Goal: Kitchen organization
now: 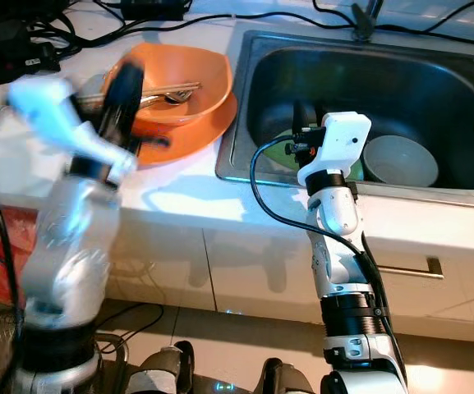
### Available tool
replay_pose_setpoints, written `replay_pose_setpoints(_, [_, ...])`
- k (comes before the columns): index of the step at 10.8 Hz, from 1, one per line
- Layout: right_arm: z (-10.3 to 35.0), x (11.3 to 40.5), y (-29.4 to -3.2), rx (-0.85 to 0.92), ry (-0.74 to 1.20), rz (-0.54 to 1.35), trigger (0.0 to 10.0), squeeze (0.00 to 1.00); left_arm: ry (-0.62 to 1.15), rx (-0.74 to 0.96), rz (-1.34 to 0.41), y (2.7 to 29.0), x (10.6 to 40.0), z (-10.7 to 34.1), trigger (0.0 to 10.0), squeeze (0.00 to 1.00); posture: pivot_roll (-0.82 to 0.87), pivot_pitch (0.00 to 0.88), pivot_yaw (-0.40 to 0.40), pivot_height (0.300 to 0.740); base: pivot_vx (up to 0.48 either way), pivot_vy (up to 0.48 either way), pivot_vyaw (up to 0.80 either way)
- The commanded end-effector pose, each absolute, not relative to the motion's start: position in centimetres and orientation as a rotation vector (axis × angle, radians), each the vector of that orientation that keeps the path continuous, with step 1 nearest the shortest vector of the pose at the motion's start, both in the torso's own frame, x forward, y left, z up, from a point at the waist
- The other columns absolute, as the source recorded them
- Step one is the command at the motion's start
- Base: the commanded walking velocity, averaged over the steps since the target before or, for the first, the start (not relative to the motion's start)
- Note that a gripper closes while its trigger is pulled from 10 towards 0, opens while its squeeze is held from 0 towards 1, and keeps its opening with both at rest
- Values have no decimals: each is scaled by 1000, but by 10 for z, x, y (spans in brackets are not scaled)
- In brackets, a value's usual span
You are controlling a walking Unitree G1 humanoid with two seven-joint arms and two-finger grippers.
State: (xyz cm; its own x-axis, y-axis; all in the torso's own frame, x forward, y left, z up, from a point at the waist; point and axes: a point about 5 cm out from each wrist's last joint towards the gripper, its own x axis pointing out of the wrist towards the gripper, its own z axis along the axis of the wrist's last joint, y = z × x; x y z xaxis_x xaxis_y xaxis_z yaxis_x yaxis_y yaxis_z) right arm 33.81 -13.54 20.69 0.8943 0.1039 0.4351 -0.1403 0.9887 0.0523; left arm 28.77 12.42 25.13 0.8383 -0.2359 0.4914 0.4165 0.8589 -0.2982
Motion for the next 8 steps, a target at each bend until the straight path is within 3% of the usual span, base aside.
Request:
replay_pose_setpoints(1, [204,338,-138,93,-446,126,10000,0,-448,-564,-451,130,282,252,10000,0,244,165,-35,740,0,0,0])
replay_pose_setpoints(2, [203,338,-138,94,-444,124,10000,0,-441,-601,-475,137,280,249,10000,0,240,160,-35,740,0,0,0])
replay_pose_setpoints(3, [200,338,-138,95,-441,120,10000,0,-442,-604,-473,151,278,242,10000,604,238,157,-30,740,0,0,0])
replay_pose_setpoints(4, [198,337,-139,96,-440,113,10000,0,-481,-702,-493,163,270,240,10000,1000,238,153,-28,740,0,0,0])
replay_pose_setpoints(8, [196,334,-147,87,-448,84,10000,0,-283,-689,-563,153,261,204,10000,1000,204,163,-27,740,0,0,0])
